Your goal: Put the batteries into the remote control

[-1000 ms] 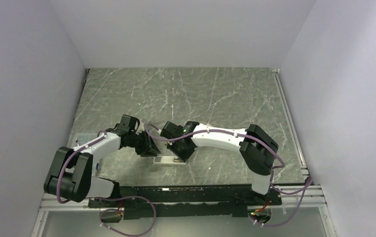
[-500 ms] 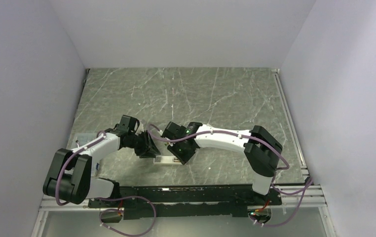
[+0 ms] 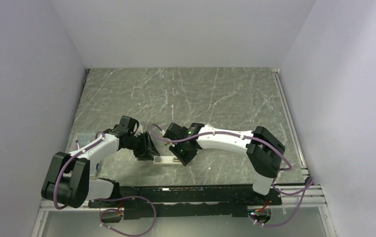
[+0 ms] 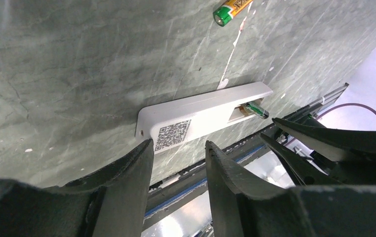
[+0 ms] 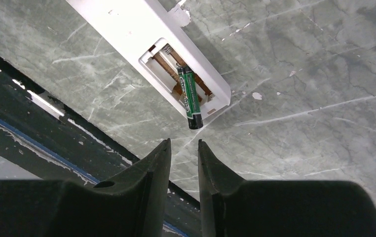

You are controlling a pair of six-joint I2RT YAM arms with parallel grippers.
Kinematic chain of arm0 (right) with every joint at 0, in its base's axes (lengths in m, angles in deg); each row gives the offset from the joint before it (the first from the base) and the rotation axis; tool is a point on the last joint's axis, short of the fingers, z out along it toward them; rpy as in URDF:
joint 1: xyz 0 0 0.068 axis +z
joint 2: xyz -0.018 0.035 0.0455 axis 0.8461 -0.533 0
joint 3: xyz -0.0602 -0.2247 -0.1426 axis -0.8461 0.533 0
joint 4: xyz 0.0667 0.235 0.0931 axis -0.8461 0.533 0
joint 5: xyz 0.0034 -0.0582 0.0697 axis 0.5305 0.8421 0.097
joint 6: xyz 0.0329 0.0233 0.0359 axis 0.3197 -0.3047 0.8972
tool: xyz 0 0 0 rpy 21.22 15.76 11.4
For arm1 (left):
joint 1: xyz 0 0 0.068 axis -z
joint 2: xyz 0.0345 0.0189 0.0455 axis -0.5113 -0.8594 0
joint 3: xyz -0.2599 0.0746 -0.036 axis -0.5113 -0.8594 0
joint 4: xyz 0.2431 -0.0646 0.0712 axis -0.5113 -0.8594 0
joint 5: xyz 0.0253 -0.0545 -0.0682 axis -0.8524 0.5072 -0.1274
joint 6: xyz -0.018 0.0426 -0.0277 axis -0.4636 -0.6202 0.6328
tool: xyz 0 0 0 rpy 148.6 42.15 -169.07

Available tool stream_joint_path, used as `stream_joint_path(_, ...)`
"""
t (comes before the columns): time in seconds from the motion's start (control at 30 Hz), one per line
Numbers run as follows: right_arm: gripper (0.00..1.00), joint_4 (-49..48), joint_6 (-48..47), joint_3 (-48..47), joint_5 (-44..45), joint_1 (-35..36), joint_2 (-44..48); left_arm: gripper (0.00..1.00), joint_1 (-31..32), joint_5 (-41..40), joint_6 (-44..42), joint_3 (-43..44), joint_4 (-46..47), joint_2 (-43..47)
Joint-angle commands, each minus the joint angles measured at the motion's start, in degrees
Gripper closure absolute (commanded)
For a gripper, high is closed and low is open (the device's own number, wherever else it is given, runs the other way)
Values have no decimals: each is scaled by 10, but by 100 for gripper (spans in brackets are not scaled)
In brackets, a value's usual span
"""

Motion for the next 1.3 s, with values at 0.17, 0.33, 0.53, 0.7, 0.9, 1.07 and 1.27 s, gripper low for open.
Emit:
stream_joint_path(0.17,70,-19,19,6,-3,1,32,50,4,-39,4,16,-47,18)
stream_joint_path(0.33,71,-24,22,5,-7,1,30,51,4,-37,6,12,-35,12)
stream_joint_path(0.53,73,-31,33,5,-7,1,26,59,13,-28,9,6,-6,-6)
stream_joint_path(0.7,75,-30,43,5,-6,1,20,64,23,-30,11,9,4,-25)
stream_joint_path(0.9,77,-25,56,5,11,0,13,65,28,-34,11,14,7,-33)
stream_joint_path(1.07,78,-8,65,-1,47,-3,11,65,30,-37,10,15,6,-36)
stream_joint_path(1.27,78,-1,76,2,67,-9,18,66,31,-38,10,16,7,-38)
